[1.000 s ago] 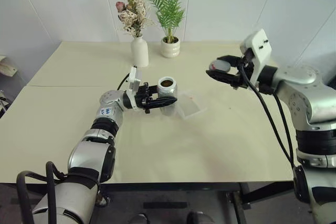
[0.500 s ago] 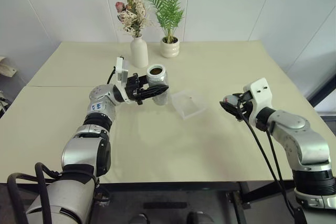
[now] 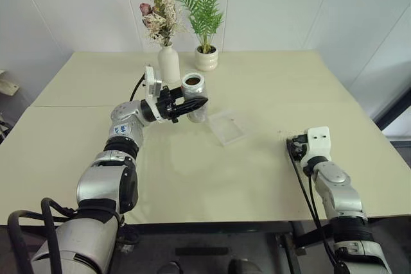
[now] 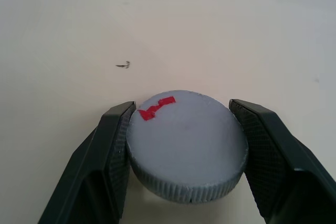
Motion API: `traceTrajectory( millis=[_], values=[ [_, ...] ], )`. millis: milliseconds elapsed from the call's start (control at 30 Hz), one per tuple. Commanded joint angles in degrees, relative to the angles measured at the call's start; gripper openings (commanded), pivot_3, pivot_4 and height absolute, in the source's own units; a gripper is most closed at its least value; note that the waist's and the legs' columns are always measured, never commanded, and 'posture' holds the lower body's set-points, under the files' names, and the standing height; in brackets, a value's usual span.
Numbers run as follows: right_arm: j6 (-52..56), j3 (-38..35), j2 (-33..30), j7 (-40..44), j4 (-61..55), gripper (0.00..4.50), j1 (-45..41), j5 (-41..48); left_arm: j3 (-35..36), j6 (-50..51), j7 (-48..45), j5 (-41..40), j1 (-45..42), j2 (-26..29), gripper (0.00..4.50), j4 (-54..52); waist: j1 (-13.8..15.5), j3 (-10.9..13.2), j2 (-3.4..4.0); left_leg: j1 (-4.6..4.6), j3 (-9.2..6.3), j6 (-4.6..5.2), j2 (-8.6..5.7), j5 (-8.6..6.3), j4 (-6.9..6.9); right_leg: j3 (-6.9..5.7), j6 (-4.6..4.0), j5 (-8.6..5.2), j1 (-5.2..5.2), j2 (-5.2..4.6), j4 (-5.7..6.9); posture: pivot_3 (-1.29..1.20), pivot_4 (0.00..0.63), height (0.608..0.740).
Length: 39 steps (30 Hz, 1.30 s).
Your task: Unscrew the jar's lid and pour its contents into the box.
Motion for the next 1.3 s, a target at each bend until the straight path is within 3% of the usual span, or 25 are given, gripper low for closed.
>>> traceTrajectory(
  millis=[33,100,300,567,767,1000,1300],
  values=[
    [-1.0,-1.1,0.3,-1.1,1.7,2.54,-0.4,-0.4,1.3,-0.8,1.1,0.3,-2.3,0.1,2.18,-0.1,0.0,0.0,0.00,0.00,0.00,0.00,0.00,0.00,0.01,0.00,0.00,0.01,0.01,0.00,0.00,0.00,0.150,0.740],
    [-0.9,-1.0,0.4,-1.1,1.9,2.54,-0.5,-0.3,1.4,-0.9,1.5,0.6,-2.4,0.0,2.18,-0.1,-0.1,0.0,0.00,0.00,0.00,0.00,0.00,0.00,0.05,0.01,0.02,0.02,0.03,0.00,-0.01,0.00,0.150,0.740],
    [0.8,-0.4,0.0,-0.3,-2.6,4.48,0.7,-0.4,1.6,-1.2,2.5,1.2,-2.6,-0.3,2.18,0.1,-0.8,0.0,0.00,0.00,0.00,0.00,0.00,0.00,0.06,0.01,0.03,0.04,0.04,0.00,-0.01,0.00,0.150,0.740],
    [5.3,-1.1,-1.4,0.6,-13.6,4.48,3.6,-0.3,0.8,-3.9,6.9,4.1,-3.7,-0.9,2.18,0.7,-0.9,0.0,0.00,-0.01,0.01,0.00,0.00,0.00,-0.01,0.04,0.03,0.03,0.00,0.02,-0.04,0.00,0.150,0.740],
    [10.4,-1.8,-4.5,3.5,-28.4,4.48,7.7,1.0,-1.0,-9.1,10.3,8.0,-4.8,-1.9,2.18,1.7,-0.6,0.0,-0.02,-0.04,0.02,0.02,-0.01,-0.01,-0.01,0.04,0.05,0.04,0.00,0.01,-0.07,0.00,0.150,0.740],
    [17.8,-4.9,-8.9,13.2,-45.2,4.48,10.5,12.1,-5.2,-15.2,15.8,15.4,-7.1,-3.0,2.18,3.7,-0.7,0.0,-0.05,-0.03,0.03,0.04,-0.01,-0.02,0.01,0.03,0.08,0.05,0.01,0.02,-0.10,0.00,0.150,0.740],
    [18.7,-9.4,-16.7,26.5,-50.4,4.48,14.3,22.2,-10.9,-18.6,26.0,24.9,-10.3,-3.8,2.18,5.9,-0.3,0.1,-0.23,-0.05,0.05,0.08,-0.01,-0.05,0.02,0.04,0.12,0.07,0.04,0.01,-0.21,0.00,0.150,0.740]
  ],
)
